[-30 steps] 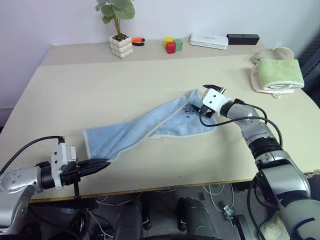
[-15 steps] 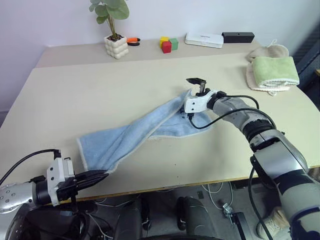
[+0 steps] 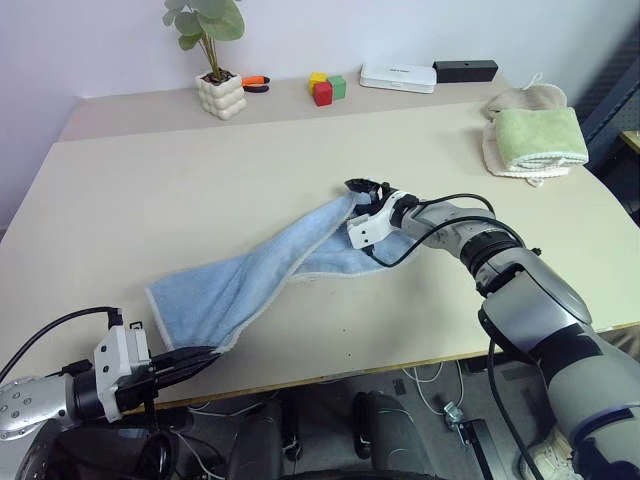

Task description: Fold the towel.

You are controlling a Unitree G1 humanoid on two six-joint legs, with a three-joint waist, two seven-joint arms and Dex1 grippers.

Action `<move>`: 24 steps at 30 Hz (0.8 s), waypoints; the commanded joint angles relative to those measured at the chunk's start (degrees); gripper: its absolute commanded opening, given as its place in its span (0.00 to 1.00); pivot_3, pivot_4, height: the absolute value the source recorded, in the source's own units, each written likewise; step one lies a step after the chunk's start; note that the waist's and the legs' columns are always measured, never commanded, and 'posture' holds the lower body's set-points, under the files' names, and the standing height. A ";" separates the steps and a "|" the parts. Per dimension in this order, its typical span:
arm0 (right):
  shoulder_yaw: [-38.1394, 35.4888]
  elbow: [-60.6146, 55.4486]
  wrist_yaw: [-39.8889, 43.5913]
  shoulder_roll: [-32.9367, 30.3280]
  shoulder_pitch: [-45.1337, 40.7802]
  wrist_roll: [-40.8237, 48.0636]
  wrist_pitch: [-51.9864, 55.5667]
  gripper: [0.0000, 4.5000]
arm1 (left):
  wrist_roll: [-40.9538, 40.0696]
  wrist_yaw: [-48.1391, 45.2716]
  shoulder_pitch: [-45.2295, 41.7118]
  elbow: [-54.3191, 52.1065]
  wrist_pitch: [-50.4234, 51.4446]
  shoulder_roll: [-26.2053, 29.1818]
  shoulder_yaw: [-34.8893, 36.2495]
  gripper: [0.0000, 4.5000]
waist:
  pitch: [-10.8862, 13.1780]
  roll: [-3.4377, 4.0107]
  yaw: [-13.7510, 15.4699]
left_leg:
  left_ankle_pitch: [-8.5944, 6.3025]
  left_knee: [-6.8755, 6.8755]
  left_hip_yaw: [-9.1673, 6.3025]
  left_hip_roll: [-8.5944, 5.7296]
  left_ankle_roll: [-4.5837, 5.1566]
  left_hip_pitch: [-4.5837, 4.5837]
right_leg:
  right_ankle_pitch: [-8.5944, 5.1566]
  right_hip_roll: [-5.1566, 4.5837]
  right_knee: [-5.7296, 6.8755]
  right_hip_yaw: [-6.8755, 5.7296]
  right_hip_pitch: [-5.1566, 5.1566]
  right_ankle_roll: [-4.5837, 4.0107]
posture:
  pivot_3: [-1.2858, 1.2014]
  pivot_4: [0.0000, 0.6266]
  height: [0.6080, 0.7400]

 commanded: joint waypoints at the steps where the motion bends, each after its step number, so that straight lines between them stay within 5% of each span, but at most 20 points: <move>1: -0.09 0.21 -0.87 0.28 -2.49 -0.04 1.37 0.26 | -0.10 -0.23 1.00 -0.78 -1.36 -0.40 0.50 0.00 | 0.00 0.00 0.01 | -0.01 0.00 0.00 0.00 -0.03 0.00 | 0.00 0.00 0.00 0.00 0.00 0.00 | 0.52 0.24 1.00; 2: -0.02 0.22 -0.99 0.32 -2.54 -0.12 1.72 0.12 | -0.12 -0.25 1.28 -0.81 -1.53 -0.48 0.53 0.00 | 0.00 0.00 0.02 | -0.02 0.00 0.00 0.00 -0.07 0.00 | -0.03 0.00 0.00 0.00 0.00 -0.06 | 0.52 0.24 1.00; 4: -0.32 0.41 -0.38 0.38 -2.42 0.27 2.32 0.02 | -0.16 -0.38 1.58 -0.71 -1.71 -0.67 0.34 0.00 | -0.01 0.00 0.00 | -0.05 0.00 0.00 0.01 -0.13 0.00 | -0.08 0.00 0.00 0.00 0.00 -0.14 | 0.52 0.24 1.00; 12: -4.14 -0.80 2.48 -2.90 -1.80 4.93 1.15 0.02 | -1.22 1.13 -1.18 1.03 -0.63 -0.73 1.25 0.00 | -0.01 0.00 0.13 | -0.05 -0.01 0.02 0.02 -0.14 0.00 | -0.08 0.01 0.00 0.01 -0.01 -0.14 | 0.52 0.24 1.00; 19: -20.16 -12.10 25.26 -14.93 2.66 26.41 -6.55 0.02 | 1.91 12.01 -25.95 17.55 -3.46 -3.01 1.43 0.00 | 0.00 -0.01 1.71 | 0.04 0.05 0.00 -0.04 0.01 0.06 | 0.02 0.04 -0.06 0.01 0.12 0.03 | 0.52 0.24 1.00; 24: -28.65 -19.49 35.47 -14.44 4.37 37.74 1.25 0.02 | 9.91 20.67 -52.32 37.66 -8.25 -6.04 -3.70 0.00 | -0.01 -0.03 1.60 | 0.08 0.12 -0.03 -0.04 0.04 0.09 | 0.05 0.16 -0.04 -0.01 0.21 0.04 | 0.52 0.24 1.00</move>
